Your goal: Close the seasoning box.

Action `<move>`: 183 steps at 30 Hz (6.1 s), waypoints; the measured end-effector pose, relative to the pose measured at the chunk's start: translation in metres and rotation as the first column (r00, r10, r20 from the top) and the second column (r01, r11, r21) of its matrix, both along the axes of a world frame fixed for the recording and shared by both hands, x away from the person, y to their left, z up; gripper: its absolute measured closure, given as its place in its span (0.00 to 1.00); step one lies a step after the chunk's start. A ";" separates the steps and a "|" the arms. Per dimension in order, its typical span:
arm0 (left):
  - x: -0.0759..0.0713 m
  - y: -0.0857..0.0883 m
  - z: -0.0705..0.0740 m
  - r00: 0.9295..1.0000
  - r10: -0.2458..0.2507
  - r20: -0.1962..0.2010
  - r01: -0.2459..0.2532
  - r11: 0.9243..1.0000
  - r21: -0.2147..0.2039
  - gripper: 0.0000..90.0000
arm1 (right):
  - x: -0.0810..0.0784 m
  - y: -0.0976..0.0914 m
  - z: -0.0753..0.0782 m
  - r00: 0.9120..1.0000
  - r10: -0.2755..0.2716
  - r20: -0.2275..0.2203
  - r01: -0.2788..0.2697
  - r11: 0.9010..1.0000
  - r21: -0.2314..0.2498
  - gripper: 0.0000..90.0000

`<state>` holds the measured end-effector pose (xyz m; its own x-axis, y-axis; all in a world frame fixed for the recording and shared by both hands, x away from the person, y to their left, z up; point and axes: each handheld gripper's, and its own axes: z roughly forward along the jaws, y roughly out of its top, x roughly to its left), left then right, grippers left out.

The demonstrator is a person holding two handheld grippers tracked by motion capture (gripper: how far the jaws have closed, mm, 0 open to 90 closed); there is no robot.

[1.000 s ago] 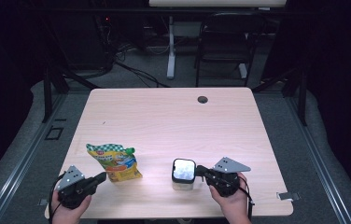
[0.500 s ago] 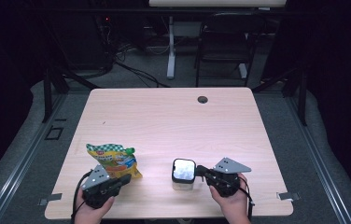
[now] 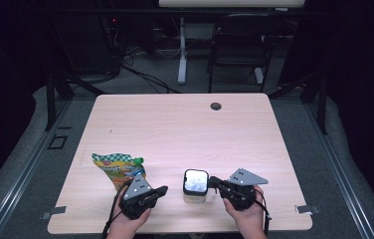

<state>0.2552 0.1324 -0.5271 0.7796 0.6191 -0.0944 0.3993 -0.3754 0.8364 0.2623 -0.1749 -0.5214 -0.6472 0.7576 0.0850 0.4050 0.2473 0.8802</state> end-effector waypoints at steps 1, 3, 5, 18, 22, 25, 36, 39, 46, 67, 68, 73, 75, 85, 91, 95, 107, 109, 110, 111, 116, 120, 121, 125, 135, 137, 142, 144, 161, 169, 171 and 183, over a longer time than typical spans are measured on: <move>0.001 -0.006 -0.002 1.000 -0.011 -0.001 0.011 1.000 -0.001 1.00 | 0.000 0.000 0.000 1.000 0.000 0.001 0.000 1.000 0.001 1.00; 0.002 -0.012 -0.004 1.000 -0.019 -0.005 0.019 1.000 0.002 1.00 | 0.000 0.000 0.000 1.000 0.000 0.002 0.000 1.000 0.000 1.00; 0.003 -0.016 -0.007 1.000 -0.026 -0.008 0.026 1.000 0.004 1.00 | 0.000 0.000 0.000 1.000 -0.001 0.002 0.001 1.000 0.001 1.00; 0.006 -0.035 -0.007 0.998 -0.059 -0.022 0.059 0.998 0.009 1.00 | 0.000 0.000 -0.001 1.000 -0.004 0.000 0.004 1.000 0.013 1.00; 0.007 -0.035 -0.007 0.998 -0.057 -0.021 0.057 0.998 0.012 1.00 | 0.000 0.000 -0.001 1.000 -0.005 -0.001 0.005 1.000 0.014 1.00; 0.007 -0.035 -0.006 0.998 -0.054 -0.021 0.054 0.998 0.014 1.00 | 0.000 0.000 -0.001 1.000 0.003 -0.004 -0.003 1.000 0.017 1.00; 0.008 -0.036 -0.001 0.998 -0.055 -0.004 0.055 0.998 0.010 1.00 | -0.002 0.006 -0.003 1.000 0.016 0.002 -0.017 1.000 0.013 1.00; 0.007 -0.035 -0.003 0.999 -0.053 -0.008 0.053 0.998 0.023 1.00 | -0.002 0.007 -0.003 1.000 0.021 0.010 -0.021 1.000 0.005 1.00; 0.007 -0.035 -0.010 0.998 -0.051 -0.024 0.052 0.998 0.021 1.00 | -0.003 0.003 0.000 0.999 -0.021 0.025 0.021 1.000 -0.016 0.97; 0.006 -0.036 -0.010 0.998 -0.059 -0.017 0.059 0.998 0.028 1.00 | 0.001 -0.008 -0.005 0.996 -0.067 -0.065 0.074 0.992 0.102 0.93; 0.006 -0.036 -0.010 0.998 -0.059 -0.018 0.059 0.998 0.028 1.00 | 0.000 -0.007 -0.005 0.996 -0.068 -0.066 0.074 0.993 0.097 0.93; 0.005 -0.037 -0.010 0.998 -0.061 -0.018 0.061 0.998 0.027 1.00 | 0.001 -0.006 -0.004 0.996 -0.074 -0.056 0.079 0.993 0.089 0.94; 0.005 -0.037 -0.010 0.998 -0.062 -0.018 0.063 0.998 0.031 1.00 | -0.001 -0.006 -0.004 0.995 -0.085 -0.051 0.089 0.993 0.080 0.94; 0.005 -0.038 -0.011 0.998 -0.067 -0.017 0.067 0.997 0.029 1.00 | -0.002 -0.007 -0.004 0.990 -0.115 -0.084 0.123 0.987 0.105 0.88; 0.003 -0.038 -0.012 0.998 -0.063 -0.006 0.064 0.997 0.036 1.00 | 0.004 -0.008 -0.005 0.989 -0.111 -0.094 0.123 0.984 0.131 0.92; 0.004 -0.036 -0.012 0.998 -0.054 -0.009 0.054 0.998 0.036 1.00 | 0.004 -0.008 -0.004 0.989 -0.117 -0.091 0.127 0.985 0.115 0.89; 0.006 -0.034 -0.015 0.999 -0.049 -0.014 0.050 0.998 0.028 1.00 | -0.001 -0.006 -0.005 0.989 -0.122 -0.082 0.126 0.991 0.036 0.97; 0.006 -0.034 -0.015 0.999 -0.049 -0.014 0.049 0.998 0.028 1.00 | 0.001 -0.005 -0.005 0.989 -0.128 -0.076 0.130 0.991 0.032 0.97; 0.005 -0.035 -0.015 0.999 -0.048 -0.015 0.049 0.998 0.026 1.00 | 0.002 -0.005 -0.005 0.989 -0.126 -0.077 0.128 0.991 0.029 0.97; 0.005 -0.035 -0.015 0.999 -0.048 -0.013 0.048 0.998 0.027 1.00 | 0.006 -0.004 -0.006 0.989 -0.122 -0.078 0.125 0.992 0.031 0.97; 0.006 -0.036 -0.015 0.999 -0.047 -0.012 0.047 0.999 0.028 1.00 | 0.014 -0.001 -0.008 0.993 -0.100 -0.067 0.101 0.995 0.019 0.95; 0.005 -0.036 -0.015 0.999 -0.044 -0.011 0.045 0.999 0.024 1.00 | 0.018 -0.004 -0.009 0.992 -0.094 -0.087 0.096 0.995 0.023 0.93; 0.005 -0.036 -0.015 0.999 -0.045 -0.010 0.045 0.999 0.024 1.00 | 0.018 -0.005 -0.008 0.990 -0.113 -0.087 0.115 0.993 0.022 0.93; 0.005 -0.035 -0.015 0.999 -0.043 -0.007 0.043 0.999 0.022 1.00 | 0.016 -0.006 0.001 0.986 -0.140 -0.094 0.147 0.986 0.076 0.90; 0.004 -0.035 -0.016 0.999 -0.038 -0.002 0.038 0.999 0.015 1.00 | 0.014 0.010 0.003 0.983 -0.161 -0.086 0.164 0.986 0.037 0.91; 0.004 -0.036 -0.016 0.999 -0.040 -0.002 0.040 0.999 0.014 1.00 | 0.013 0.011 0.003 0.982 -0.171 -0.084 0.174 0.984 0.029 0.94; 0.004 -0.036 -0.016 0.999 -0.040 -0.001 0.040 0.999 0.016 1.00 | 0.011 0.014 0.003 0.981 -0.180 -0.077 0.183 0.983 0.031 0.96; 0.003 -0.037 -0.016 0.999 -0.040 -0.002 0.040 0.999 0.016 1.00 | 0.011 0.013 0.002 0.980 -0.180 -0.081 0.184 0.982 0.038 0.97; 0.003 -0.037 -0.014 0.999 -0.049 0.000 0.049 0.999 0.018 1.00 | 0.012 0.009 -0.001 0.972 -0.204 -0.117 0.216 0.971 0.102 0.91; 0.003 -0.037 -0.013 0.999 -0.050 0.002 0.050 0.999 0.014 1.00 | 0.011 0.009 -0.003 0.975 -0.193 -0.112 0.207 0.970 0.127 0.97; 0.003 -0.037 -0.012 0.999 -0.050 0.005 0.050 0.999 0.015 1.00 | 0.011 0.008 -0.003 0.975 -0.191 -0.113 0.205 0.970 0.128 0.97; 0.004 -0.037 -0.012 0.999 -0.049 0.001 0.049 0.999 0.014 1.00 | 0.012 0.007 -0.004 0.975 -0.185 -0.120 0.201 0.969 0.140 0.97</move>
